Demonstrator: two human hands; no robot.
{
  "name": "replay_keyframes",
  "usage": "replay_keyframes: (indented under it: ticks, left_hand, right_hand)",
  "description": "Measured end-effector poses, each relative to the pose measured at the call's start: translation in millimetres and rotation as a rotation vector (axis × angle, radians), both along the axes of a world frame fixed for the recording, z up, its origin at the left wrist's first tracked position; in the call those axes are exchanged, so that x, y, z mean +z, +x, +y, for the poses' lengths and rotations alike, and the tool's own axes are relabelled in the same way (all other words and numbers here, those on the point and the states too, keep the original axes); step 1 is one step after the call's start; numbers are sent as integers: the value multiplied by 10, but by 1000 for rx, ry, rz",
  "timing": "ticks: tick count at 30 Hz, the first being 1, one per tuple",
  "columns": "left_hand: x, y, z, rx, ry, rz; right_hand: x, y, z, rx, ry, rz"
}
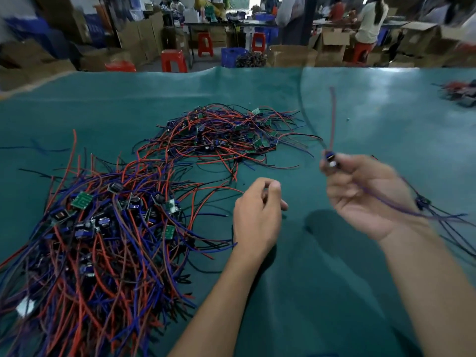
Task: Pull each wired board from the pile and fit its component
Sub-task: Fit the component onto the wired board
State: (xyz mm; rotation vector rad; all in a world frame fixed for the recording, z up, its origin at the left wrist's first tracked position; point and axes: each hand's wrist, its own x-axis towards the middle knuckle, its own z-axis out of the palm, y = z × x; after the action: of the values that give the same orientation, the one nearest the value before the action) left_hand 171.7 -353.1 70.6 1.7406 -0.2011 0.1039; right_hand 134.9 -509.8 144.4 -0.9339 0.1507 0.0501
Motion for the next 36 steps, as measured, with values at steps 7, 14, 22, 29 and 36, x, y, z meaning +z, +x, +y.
replay_keyframes:
  ticks: [7,14,22,29,36]
  left_hand:
    - [12,-55,32,-164,-50,4]
    - [15,-41,53,-153,-31,0]
    - [14,-41,29,-171,37,40]
    - [-10,-23,36,-178,116,28]
    - [-14,-15,43,-1,-174,-27]
  right_hand:
    - [-376,89,324,-146,-296,55]
    - [-393,105,199,-105,-245,40]
    - [-420,136,35,-390,-526,-52]
    - [-329,86,-330,-827,-206,-60]
    - [-400,114,-7,-520,-325,128]
